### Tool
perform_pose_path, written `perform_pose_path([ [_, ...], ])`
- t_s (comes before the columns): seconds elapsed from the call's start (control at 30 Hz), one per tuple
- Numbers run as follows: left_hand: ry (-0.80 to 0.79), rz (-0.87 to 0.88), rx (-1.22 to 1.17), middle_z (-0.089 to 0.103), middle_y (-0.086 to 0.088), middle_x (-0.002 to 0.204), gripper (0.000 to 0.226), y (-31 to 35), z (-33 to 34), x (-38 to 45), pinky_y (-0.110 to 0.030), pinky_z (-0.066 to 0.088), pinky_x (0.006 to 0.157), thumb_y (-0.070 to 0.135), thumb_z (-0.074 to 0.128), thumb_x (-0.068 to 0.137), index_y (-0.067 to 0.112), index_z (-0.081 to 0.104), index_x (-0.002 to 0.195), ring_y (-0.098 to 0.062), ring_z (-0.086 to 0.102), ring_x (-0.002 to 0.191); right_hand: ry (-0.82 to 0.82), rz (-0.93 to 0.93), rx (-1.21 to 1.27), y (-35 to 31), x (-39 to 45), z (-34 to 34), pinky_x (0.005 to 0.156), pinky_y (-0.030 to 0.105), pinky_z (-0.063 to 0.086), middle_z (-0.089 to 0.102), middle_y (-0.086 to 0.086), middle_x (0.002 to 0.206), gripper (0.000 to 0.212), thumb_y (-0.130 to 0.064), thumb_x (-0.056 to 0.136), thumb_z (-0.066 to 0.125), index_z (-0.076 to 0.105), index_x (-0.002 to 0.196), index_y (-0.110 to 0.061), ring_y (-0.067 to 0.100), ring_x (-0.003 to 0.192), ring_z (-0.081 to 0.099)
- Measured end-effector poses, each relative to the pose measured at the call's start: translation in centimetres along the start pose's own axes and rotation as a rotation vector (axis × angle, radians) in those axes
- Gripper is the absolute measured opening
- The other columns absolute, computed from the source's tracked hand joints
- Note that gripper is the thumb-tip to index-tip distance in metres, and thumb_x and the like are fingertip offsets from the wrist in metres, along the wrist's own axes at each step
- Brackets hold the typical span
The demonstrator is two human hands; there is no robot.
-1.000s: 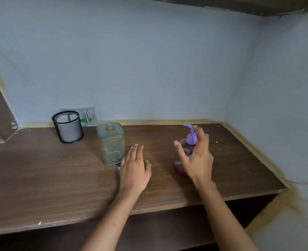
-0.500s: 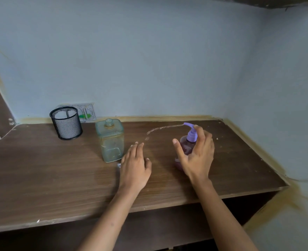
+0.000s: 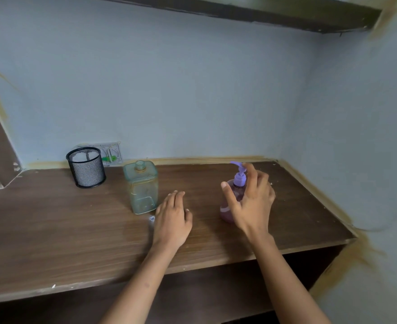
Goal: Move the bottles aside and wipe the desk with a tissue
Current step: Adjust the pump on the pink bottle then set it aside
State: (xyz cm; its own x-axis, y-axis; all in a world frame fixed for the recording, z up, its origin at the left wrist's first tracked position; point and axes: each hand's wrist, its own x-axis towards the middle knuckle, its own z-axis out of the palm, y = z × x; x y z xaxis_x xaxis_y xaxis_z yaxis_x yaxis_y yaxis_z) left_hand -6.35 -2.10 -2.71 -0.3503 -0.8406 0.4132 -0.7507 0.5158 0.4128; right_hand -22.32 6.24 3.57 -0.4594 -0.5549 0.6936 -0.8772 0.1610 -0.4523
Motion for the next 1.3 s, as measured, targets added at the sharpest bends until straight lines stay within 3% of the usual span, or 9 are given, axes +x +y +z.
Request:
perform_pose_path([
  [0.57, 0.038, 0.014, -0.015, 0.050, -0.008, 0.141, 0.049, -0.1, 0.4, 0.2, -0.037, 0.037, 0.110, 0.024, 0.053, 0.090, 0.012, 0.045, 0.137, -0.023, 0.044, 0.134, 0.053, 0.018, -0.059, 0.2, 0.0, 2.2, 0.095, 0.051, 0.040, 0.046, 0.009, 0.117, 0.055, -0.055, 0.088, 0.053, 0.036, 0.131, -0.024, 0.028, 0.111, 0.049],
  [0.73, 0.042, 0.027, -0.012, 0.054, -0.009, 0.138, 0.047, -0.1, 0.4, 0.2, -0.037, 0.038, 0.108, 0.022, 0.055, 0.089, 0.012, 0.049, 0.134, -0.024, 0.047, 0.131, -0.035, 0.037, -0.015, 0.5, -1.2, 1.4, 0.097, 0.049, 0.038, 0.038, 0.010, 0.126, 0.075, -0.054, 0.087, 0.053, 0.016, 0.149, -0.032, 0.029, 0.117, 0.042],
  [0.87, 0.042, 0.045, -0.023, 0.054, -0.008, 0.138, 0.046, 0.0, 0.4, 0.1, -0.037, 0.038, 0.108, 0.021, 0.054, 0.089, 0.012, 0.049, 0.134, -0.024, 0.047, 0.131, -0.078, 0.101, 0.188, 0.4, -2.9, 0.9, 0.100, 0.046, 0.038, 0.029, 0.007, 0.136, 0.087, -0.054, 0.084, 0.057, -0.001, 0.148, -0.045, 0.026, 0.124, 0.038],
  [1.0, 0.043, 0.063, -0.031, 0.055, -0.008, 0.136, 0.046, 0.0, 0.4, 0.2, -0.038, 0.039, 0.107, 0.020, 0.054, 0.089, 0.012, 0.049, 0.134, -0.024, 0.048, 0.130, -0.088, 0.162, 0.338, 0.7, -3.9, 1.3, 0.100, 0.043, 0.043, 0.028, 0.006, 0.141, 0.097, -0.037, 0.079, 0.074, 0.007, 0.150, -0.034, 0.007, 0.126, 0.032],
  [1.17, 0.048, 0.089, -0.046, 0.055, -0.007, 0.135, 0.045, -0.1, 0.4, 0.2, -0.038, 0.039, 0.106, 0.020, 0.053, 0.090, 0.014, 0.048, 0.133, -0.023, 0.049, 0.129, -0.153, 0.273, 0.480, 1.4, -3.9, 1.2, 0.090, 0.014, 0.035, 0.033, 0.001, 0.142, 0.089, -0.024, 0.078, 0.077, 0.021, 0.147, -0.024, 0.001, 0.119, 0.039],
  [1.3, 0.056, 0.131, -0.057, 0.056, -0.005, 0.133, 0.044, 0.0, 0.5, 0.2, -0.037, 0.041, 0.103, 0.019, 0.054, 0.089, 0.015, 0.049, 0.133, -0.022, 0.051, 0.127, -0.171, 0.308, 0.500, 1.7, -3.2, 1.1, 0.089, 0.017, 0.042, 0.053, -0.013, 0.127, 0.074, -0.029, 0.074, 0.080, 0.037, 0.134, -0.033, 0.001, 0.109, 0.053],
])
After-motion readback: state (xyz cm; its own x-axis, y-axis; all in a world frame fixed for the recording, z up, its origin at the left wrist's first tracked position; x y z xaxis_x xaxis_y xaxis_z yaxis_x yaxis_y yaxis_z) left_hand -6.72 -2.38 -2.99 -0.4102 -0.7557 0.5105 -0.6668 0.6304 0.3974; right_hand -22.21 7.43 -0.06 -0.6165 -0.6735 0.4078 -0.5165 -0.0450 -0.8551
